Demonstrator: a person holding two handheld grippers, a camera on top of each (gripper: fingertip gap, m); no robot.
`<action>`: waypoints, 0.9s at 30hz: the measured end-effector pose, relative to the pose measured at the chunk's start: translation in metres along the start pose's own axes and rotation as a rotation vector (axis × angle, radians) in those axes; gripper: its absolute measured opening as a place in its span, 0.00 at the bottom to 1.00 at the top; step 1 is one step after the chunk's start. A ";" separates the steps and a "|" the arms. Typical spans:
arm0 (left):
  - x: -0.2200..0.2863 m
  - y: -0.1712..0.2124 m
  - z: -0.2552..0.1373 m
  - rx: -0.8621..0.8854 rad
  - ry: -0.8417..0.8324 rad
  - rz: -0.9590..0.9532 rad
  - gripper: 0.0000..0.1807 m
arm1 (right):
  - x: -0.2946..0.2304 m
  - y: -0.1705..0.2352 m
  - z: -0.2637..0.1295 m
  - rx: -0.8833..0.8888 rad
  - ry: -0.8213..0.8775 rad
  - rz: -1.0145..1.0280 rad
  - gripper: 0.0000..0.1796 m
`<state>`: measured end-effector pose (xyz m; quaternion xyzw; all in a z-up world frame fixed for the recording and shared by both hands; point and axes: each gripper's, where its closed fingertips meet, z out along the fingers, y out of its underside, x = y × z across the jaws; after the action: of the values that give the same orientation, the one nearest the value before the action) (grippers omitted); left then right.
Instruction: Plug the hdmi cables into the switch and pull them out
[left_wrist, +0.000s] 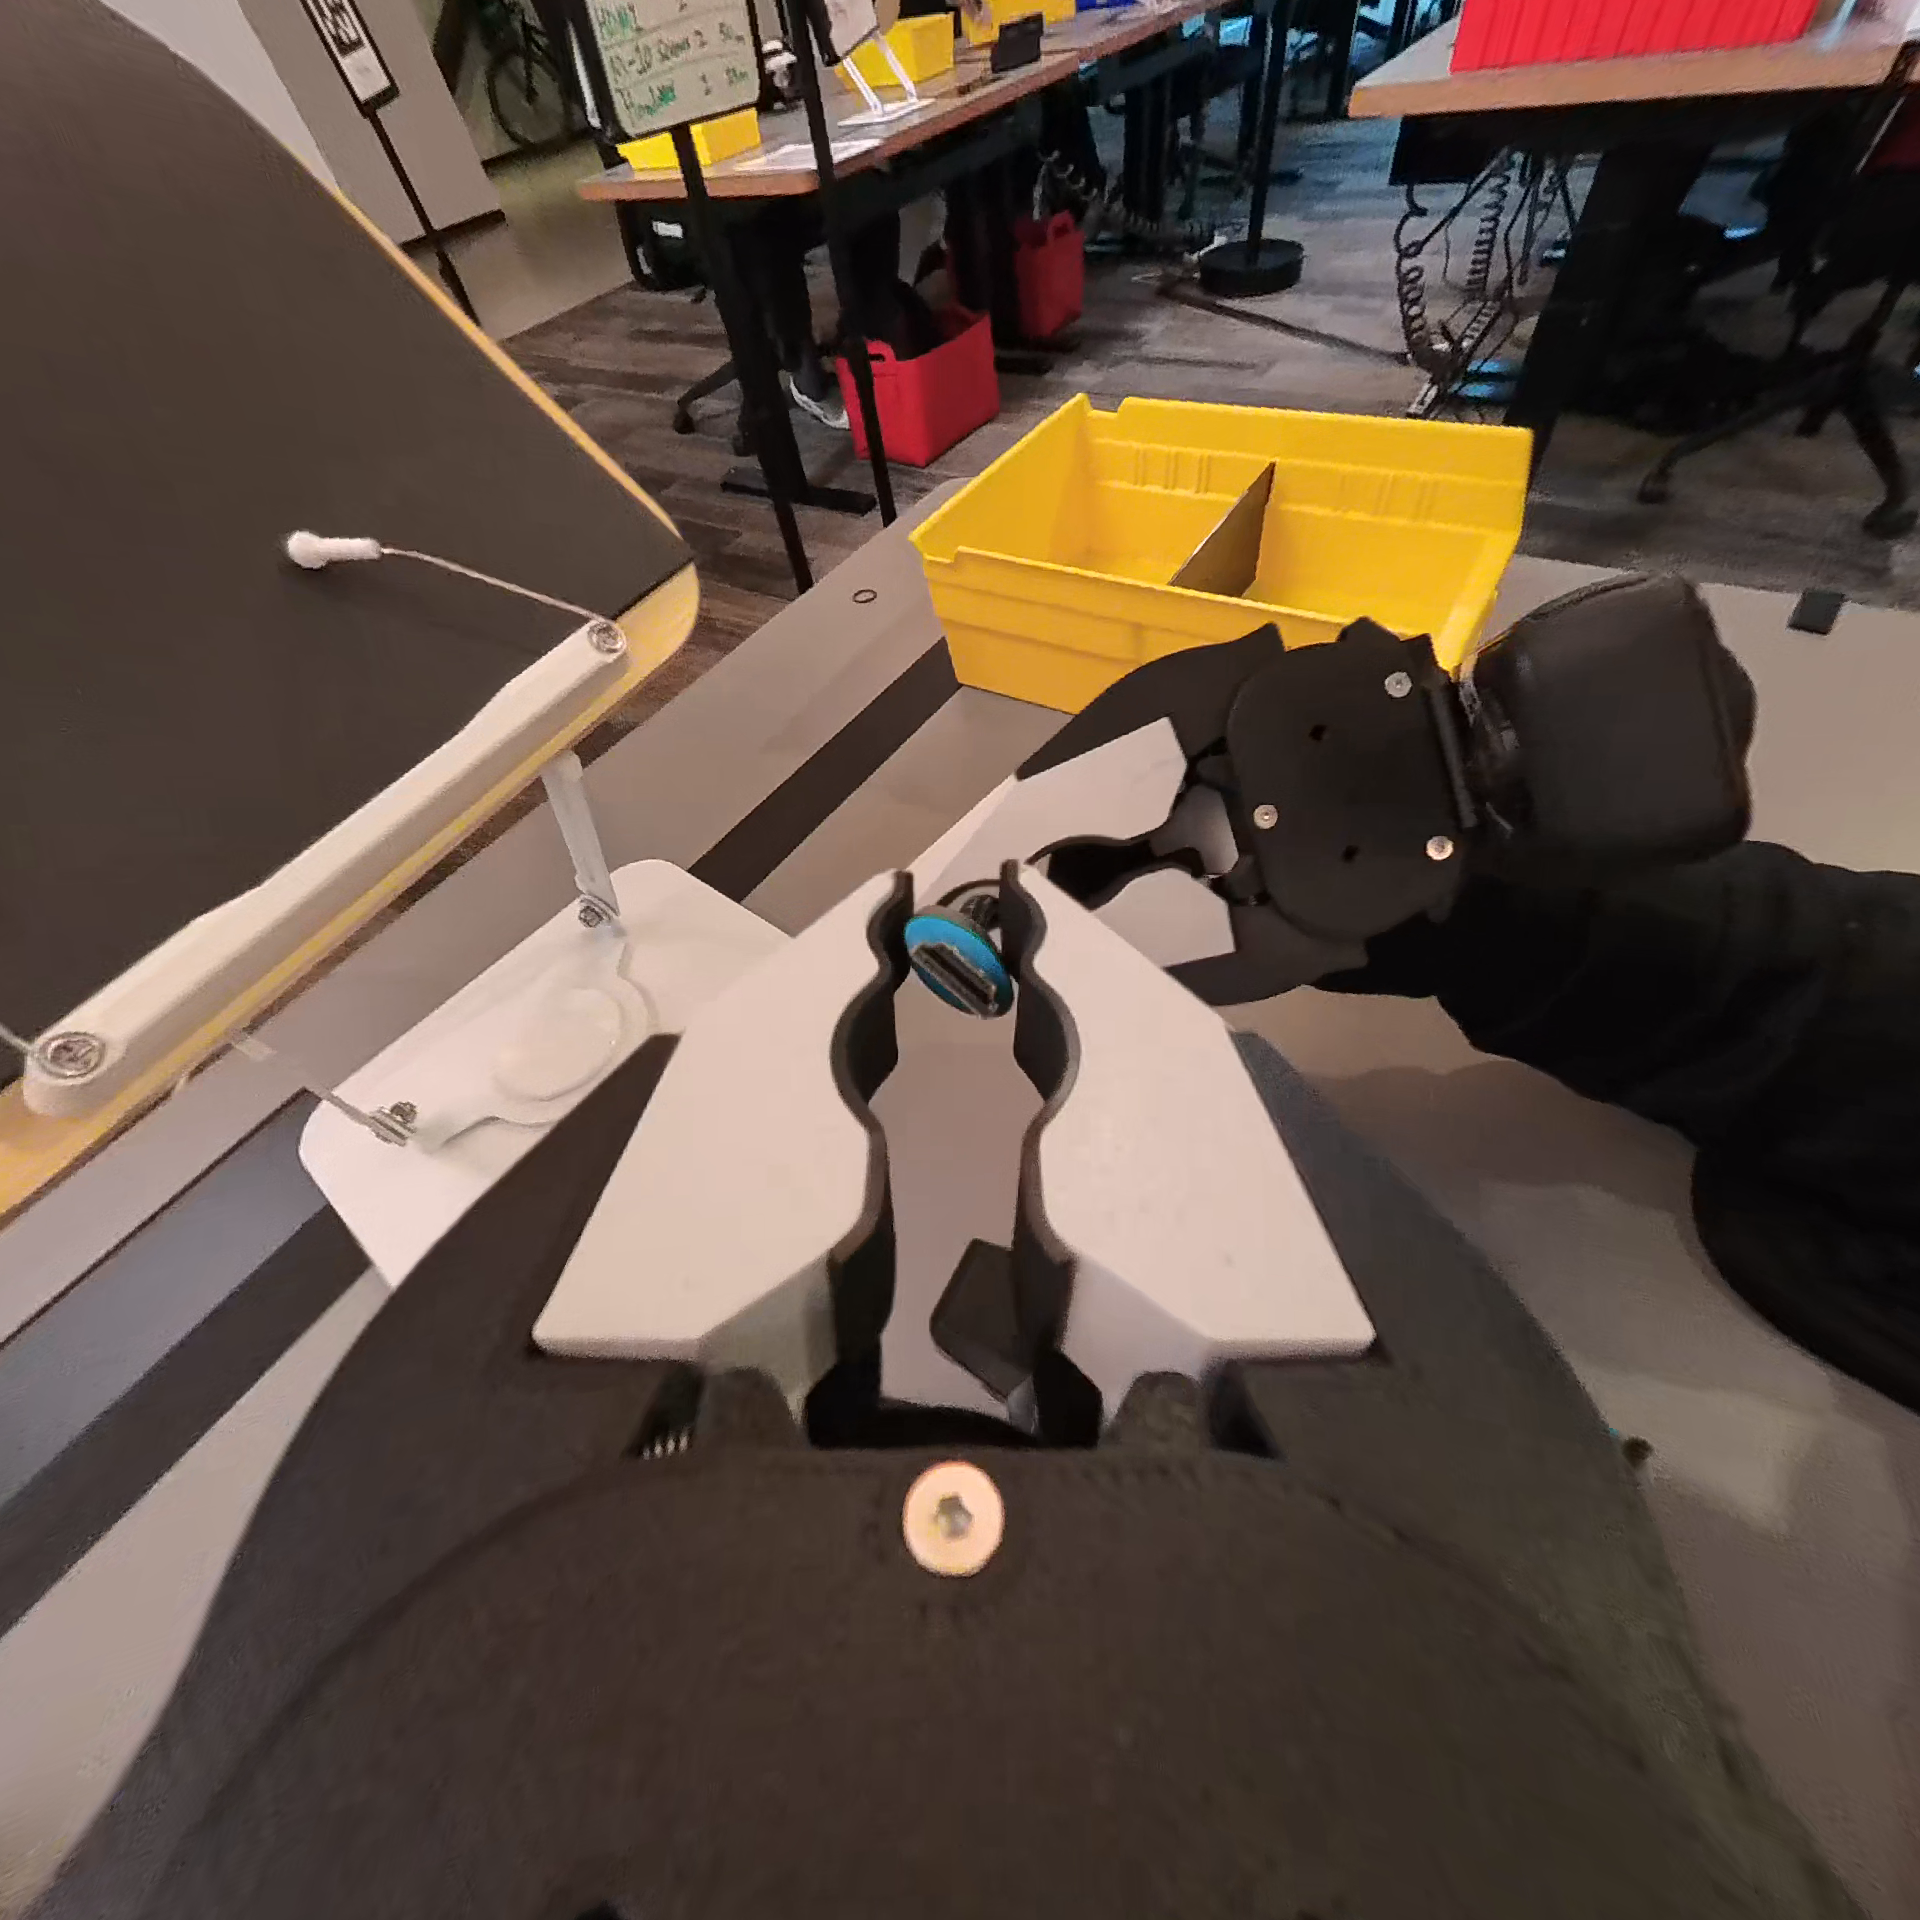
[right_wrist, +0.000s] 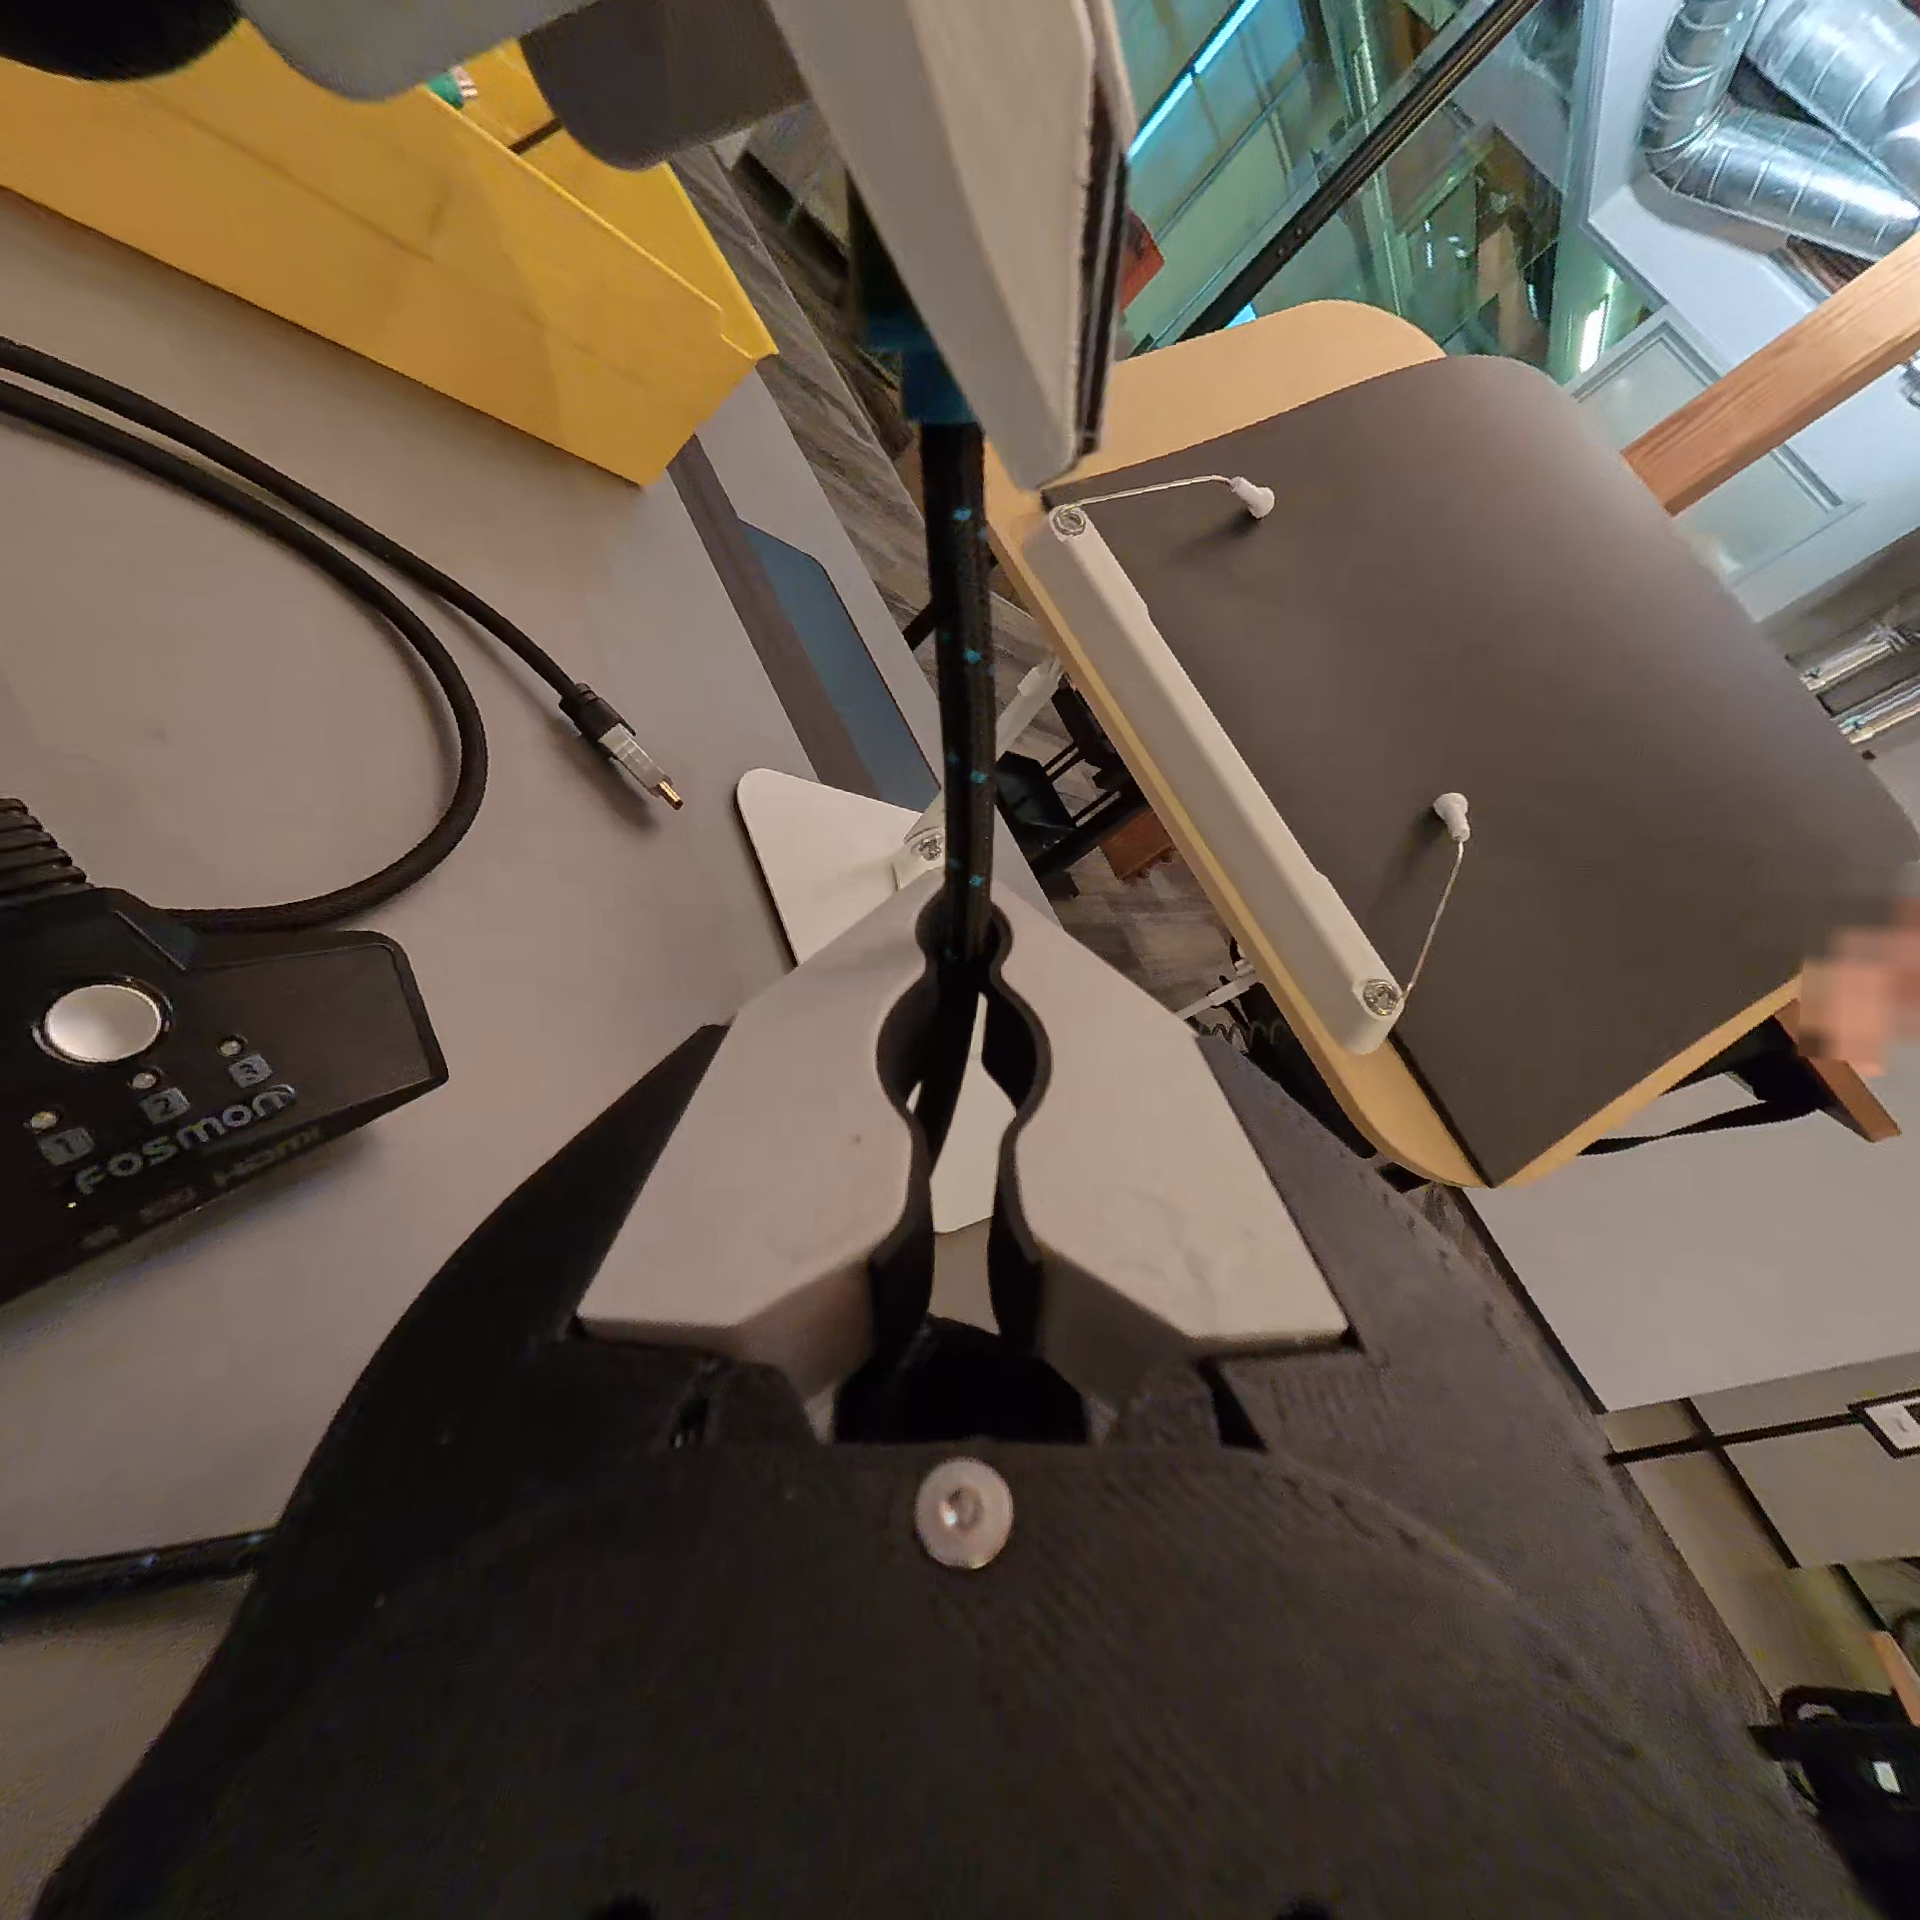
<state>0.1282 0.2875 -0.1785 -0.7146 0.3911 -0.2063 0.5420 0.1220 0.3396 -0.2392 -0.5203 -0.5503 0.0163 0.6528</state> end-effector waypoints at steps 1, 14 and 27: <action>-0.002 0.001 0.000 0.000 -0.005 -0.010 0.08 | 0.000 0.000 0.000 0.003 0.000 0.005 0.00; -0.018 0.029 0.013 0.128 0.117 -0.411 0.06 | -0.030 -0.007 -0.001 0.096 -0.198 0.003 0.21; -0.008 0.045 0.032 0.175 0.209 -0.526 0.06 | -0.033 -0.004 0.003 0.050 -0.177 -0.050 0.03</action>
<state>0.1309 0.3085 -0.2300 -0.7170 0.2267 -0.4450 0.4863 0.1042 0.3202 -0.2602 -0.4866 -0.6182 0.0598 0.6145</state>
